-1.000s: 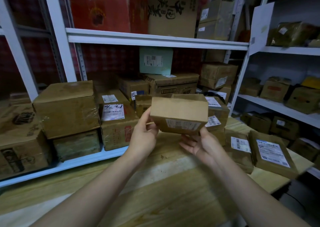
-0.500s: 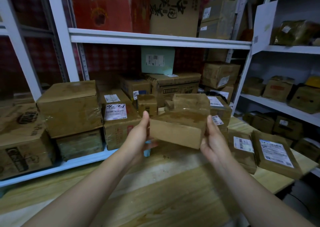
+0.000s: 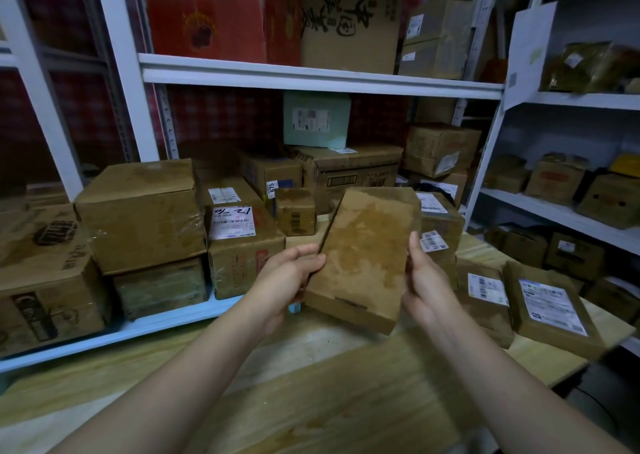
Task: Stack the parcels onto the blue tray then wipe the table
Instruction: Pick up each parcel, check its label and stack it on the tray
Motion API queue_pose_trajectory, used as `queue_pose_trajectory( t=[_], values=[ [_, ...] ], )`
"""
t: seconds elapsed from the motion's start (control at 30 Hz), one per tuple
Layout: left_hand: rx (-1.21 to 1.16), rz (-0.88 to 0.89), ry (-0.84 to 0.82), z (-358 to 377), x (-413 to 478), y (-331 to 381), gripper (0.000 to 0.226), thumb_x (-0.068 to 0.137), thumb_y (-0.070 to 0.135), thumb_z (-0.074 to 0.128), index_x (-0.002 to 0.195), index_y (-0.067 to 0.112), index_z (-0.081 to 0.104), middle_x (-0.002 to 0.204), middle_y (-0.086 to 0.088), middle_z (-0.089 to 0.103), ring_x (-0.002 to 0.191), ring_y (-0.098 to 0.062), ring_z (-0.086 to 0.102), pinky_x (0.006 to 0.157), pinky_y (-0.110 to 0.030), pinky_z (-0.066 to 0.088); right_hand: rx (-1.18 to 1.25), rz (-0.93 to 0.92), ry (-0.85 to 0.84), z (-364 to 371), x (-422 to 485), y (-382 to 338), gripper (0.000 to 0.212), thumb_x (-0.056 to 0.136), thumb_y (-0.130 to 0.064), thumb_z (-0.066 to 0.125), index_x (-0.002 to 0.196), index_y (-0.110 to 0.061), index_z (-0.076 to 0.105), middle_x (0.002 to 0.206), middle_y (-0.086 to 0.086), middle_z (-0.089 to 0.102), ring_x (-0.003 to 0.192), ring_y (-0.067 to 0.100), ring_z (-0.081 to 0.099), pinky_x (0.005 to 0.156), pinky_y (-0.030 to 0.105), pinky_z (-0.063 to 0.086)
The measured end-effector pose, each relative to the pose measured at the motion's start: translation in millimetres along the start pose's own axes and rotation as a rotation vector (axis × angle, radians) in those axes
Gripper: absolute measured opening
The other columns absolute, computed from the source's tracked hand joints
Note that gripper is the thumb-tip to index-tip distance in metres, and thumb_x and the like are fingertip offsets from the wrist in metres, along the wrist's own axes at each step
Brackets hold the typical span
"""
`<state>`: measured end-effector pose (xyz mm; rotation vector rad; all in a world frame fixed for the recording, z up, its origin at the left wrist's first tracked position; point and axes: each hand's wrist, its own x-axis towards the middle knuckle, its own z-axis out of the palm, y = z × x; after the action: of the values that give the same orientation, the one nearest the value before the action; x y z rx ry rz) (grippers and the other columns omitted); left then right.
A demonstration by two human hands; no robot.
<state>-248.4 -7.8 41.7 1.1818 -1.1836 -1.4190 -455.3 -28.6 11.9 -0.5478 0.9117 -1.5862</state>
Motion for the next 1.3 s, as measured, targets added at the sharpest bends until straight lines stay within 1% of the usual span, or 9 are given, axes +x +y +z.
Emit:
queue_pose_trajectory(
  t=[0.17, 0.3, 0.4, 0.5, 0.77, 0.9, 1.0, 1.13, 1.3],
  values=[
    [-0.048, 0.019, 0.023, -1, 3, -2, 0.032, 0.092, 0.014, 0.062, 0.122, 0.025, 0.062, 0.110, -0.004, 0.071, 0.097, -0.022, 0.068, 0.078, -0.030, 0.053, 0.094, -0.003, -0.047, -2, 0, 0, 0.035, 0.104, -0.027, 0.044, 0.137, -0.021, 0.056, 0.127, 0.012, 0.068, 0.120, 0.029, 0.064, 0.109, 0.055, 0.043],
    [-0.067, 0.034, 0.011, 0, 3, -3, 0.030, 0.095, 0.008, 0.054, 0.122, 0.019, 0.061, 0.107, -0.006, 0.072, 0.091, -0.017, 0.068, 0.069, -0.026, 0.052, 0.119, 0.011, -0.099, -1, -5, -3, 0.036, 0.101, -0.009, 0.049, 0.136, -0.015, 0.057, 0.124, 0.016, 0.069, 0.120, 0.028, 0.064, 0.109, 0.048, 0.045],
    [-0.066, 0.057, 0.006, 0, 3, -4, 0.030, 0.097, 0.006, 0.049, 0.123, 0.018, 0.059, 0.104, -0.005, 0.072, 0.089, -0.017, 0.067, 0.068, -0.026, 0.050, 0.055, 0.032, -0.115, 2, -7, -3, 0.033, 0.100, -0.021, 0.054, 0.131, -0.011, 0.061, 0.123, 0.016, 0.070, 0.119, 0.029, 0.065, 0.110, 0.047, 0.044],
    [-0.059, 0.078, 0.001, 2, 3, -4, 0.030, 0.097, 0.005, 0.048, 0.122, 0.019, 0.058, 0.107, -0.005, 0.071, 0.091, -0.018, 0.066, 0.071, -0.028, 0.050, -0.081, 0.096, -0.169, 7, -13, -1, 0.043, 0.097, -0.041, 0.057, 0.128, -0.011, 0.063, 0.120, 0.015, 0.072, 0.114, 0.031, 0.068, 0.106, 0.053, 0.045],
    [-0.031, 0.124, 0.021, 8, 4, -5, 0.029, 0.100, 0.006, 0.044, 0.121, 0.019, 0.058, 0.110, -0.003, 0.068, 0.096, -0.014, 0.064, 0.078, -0.026, 0.051, -0.182, 0.337, -0.372, 18, -26, -1, 0.067, 0.083, -0.058, 0.059, 0.127, -0.008, 0.066, 0.127, 0.021, 0.067, 0.121, 0.039, 0.061, 0.110, 0.059, 0.038],
    [0.072, 0.184, 0.063, 10, 6, -11, 0.040, 0.092, 0.000, 0.053, 0.112, 0.034, 0.059, 0.116, -0.004, 0.060, 0.102, -0.014, 0.059, 0.084, -0.031, 0.052, -0.246, 0.388, -0.426, 23, -28, 1, 0.064, 0.096, -0.060, 0.043, 0.133, -0.010, 0.061, 0.126, 0.021, 0.067, 0.110, 0.035, 0.068, 0.104, 0.058, 0.045],
    [0.133, 0.236, 0.104, 13, 5, -8, 0.041, 0.087, -0.004, 0.061, 0.100, 0.035, 0.062, 0.106, 0.000, 0.055, 0.100, -0.016, 0.054, 0.095, -0.037, 0.047, -0.302, 0.429, -0.464, 21, -22, 8, 0.079, 0.090, -0.077, 0.036, 0.142, -0.020, 0.051, 0.135, 0.019, 0.062, 0.121, 0.037, 0.062, 0.101, 0.064, 0.044],
    [0.121, 0.260, 0.036, 15, 1, 0, 0.024, 0.094, 0.003, 0.056, 0.101, 0.019, 0.072, 0.100, 0.003, 0.070, 0.096, -0.011, 0.061, 0.091, -0.026, 0.046, -0.307, 0.392, -0.403, 14, -16, 12, 0.077, 0.085, -0.077, 0.043, 0.142, -0.026, 0.051, 0.140, 0.016, 0.058, 0.125, 0.037, 0.057, 0.101, 0.071, 0.041],
    [0.151, 0.270, -0.003, 17, -5, 4, 0.026, 0.100, 0.026, 0.049, 0.116, 0.023, 0.070, 0.096, 0.007, 0.071, 0.096, -0.004, 0.060, 0.092, -0.025, 0.041, -0.297, 0.329, -0.325, 11, -11, 10, 0.067, 0.087, -0.071, 0.045, 0.138, -0.027, 0.053, 0.135, 0.016, 0.061, 0.122, 0.038, 0.059, 0.093, 0.070, 0.047]
  ],
)
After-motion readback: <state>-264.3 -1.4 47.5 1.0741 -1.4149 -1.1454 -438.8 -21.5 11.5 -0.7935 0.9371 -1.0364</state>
